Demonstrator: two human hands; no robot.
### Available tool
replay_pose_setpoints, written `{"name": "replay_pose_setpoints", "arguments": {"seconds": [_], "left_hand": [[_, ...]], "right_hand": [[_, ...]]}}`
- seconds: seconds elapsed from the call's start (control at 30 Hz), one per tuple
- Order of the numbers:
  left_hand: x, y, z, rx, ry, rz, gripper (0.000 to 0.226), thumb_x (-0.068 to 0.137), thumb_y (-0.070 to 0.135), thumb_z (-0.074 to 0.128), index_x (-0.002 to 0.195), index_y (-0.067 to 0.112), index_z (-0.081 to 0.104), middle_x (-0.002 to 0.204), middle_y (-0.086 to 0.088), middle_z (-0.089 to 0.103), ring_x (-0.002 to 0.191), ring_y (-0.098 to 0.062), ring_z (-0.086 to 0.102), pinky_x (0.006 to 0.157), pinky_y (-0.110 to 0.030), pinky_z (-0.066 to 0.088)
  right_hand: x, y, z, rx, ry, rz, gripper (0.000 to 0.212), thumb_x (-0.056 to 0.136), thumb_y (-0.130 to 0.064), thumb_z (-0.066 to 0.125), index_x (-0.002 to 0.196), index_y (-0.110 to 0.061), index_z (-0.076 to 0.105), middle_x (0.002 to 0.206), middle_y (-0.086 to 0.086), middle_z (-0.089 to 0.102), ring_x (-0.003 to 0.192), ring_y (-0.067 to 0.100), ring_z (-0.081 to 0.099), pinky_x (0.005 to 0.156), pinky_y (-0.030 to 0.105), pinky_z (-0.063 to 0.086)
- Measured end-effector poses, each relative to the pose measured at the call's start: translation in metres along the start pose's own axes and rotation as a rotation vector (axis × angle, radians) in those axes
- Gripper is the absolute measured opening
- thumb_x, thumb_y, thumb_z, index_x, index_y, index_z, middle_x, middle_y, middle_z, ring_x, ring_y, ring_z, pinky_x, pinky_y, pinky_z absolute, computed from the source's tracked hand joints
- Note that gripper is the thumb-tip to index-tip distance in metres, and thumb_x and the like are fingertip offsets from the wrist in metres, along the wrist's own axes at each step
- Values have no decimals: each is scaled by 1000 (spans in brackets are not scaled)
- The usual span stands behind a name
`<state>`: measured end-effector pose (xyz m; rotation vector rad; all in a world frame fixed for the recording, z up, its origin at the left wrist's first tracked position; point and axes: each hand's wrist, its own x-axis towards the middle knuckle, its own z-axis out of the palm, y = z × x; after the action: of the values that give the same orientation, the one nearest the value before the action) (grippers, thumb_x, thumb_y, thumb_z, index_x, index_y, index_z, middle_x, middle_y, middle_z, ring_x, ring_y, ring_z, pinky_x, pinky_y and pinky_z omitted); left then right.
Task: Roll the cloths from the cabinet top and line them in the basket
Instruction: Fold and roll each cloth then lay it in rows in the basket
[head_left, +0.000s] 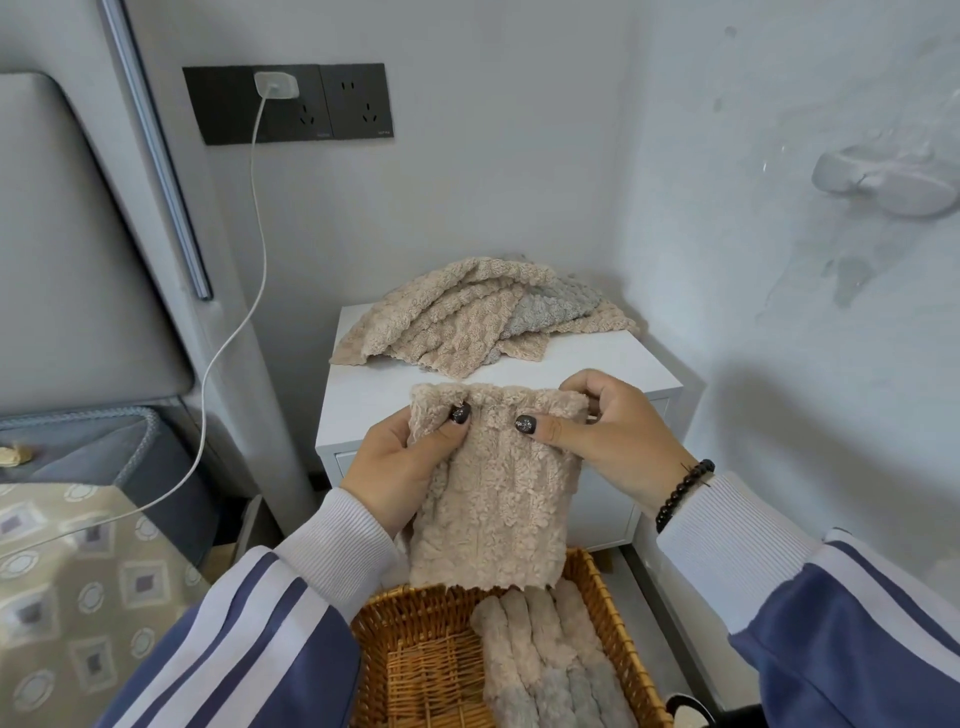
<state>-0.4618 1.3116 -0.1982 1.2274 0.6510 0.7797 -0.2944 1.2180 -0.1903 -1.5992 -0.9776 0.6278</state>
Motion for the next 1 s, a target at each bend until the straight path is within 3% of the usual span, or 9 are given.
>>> {"name": "replay_pose_setpoints", "arguments": {"seconds": [0.1,0.2,0.3,0.4,0.47,0.6,0.73,0.9,1.0], "left_hand": [[0,-1,1,-12,22,-23,13,90,13,59,89,14,71,85,-3,75,83,-21,70,78,-35,55],[-1,3,0,-112,63,-79,14,92,16,57,94,10,70,89,-9,75,83,-24,71,77,-38,56],[0,7,-3,-159,91,-91,15,93,15,57,97,8,69,89,-10,75,81,-24,72,75,-38,58],[2,11,-9,-99,81,-85,9,90,12,60,92,9,69,82,-7,75,70,-19,71,66,-32,59],[2,12,-14,20,60,-63,8,87,9,64,94,12,69,84,-6,73,69,-18,71,60,-31,58],[4,11,-27,369,-22,55,40,75,13,79,110,27,66,96,-2,74,88,-24,71,76,-38,59],[3,7,-35,632,-267,-26,64,51,44,91,109,32,67,94,-1,75,90,-20,71,82,-32,57],[0,1,-37,500,-356,-121,55,52,45,79,100,19,74,101,-5,74,94,-22,70,82,-34,57],[-2,6,-40,242,-311,-148,46,56,34,82,97,15,72,95,-10,75,84,-25,72,68,-32,58]], "right_hand": [[-2,0,6,184,70,56,58,60,-29,86,108,-21,56,66,-7,54,59,5,54,56,20,44],[-5,3,16,445,-77,187,81,45,-31,85,118,-14,56,91,3,73,85,19,70,73,35,55],[-9,4,23,379,-176,189,61,54,-27,82,110,-12,63,99,4,74,92,21,71,80,36,56],[-6,3,16,205,-125,120,36,68,-23,83,101,-20,65,99,1,74,92,18,71,84,36,56],[-4,3,11,76,-86,74,26,75,-22,80,94,-27,63,95,-7,73,87,10,70,79,29,56],[-9,2,10,-182,-144,-17,29,76,-30,79,100,-29,63,100,-11,69,91,5,66,84,27,54],[-15,-2,16,-351,-347,-38,33,76,-33,79,105,-27,64,104,-12,69,94,4,65,87,28,52],[-14,-1,14,-269,-388,11,31,70,-33,82,96,-24,67,95,-6,73,87,9,68,84,30,54],[-9,0,5,-105,-397,101,43,64,-35,77,100,-15,65,96,6,72,81,15,67,73,27,54]]}}
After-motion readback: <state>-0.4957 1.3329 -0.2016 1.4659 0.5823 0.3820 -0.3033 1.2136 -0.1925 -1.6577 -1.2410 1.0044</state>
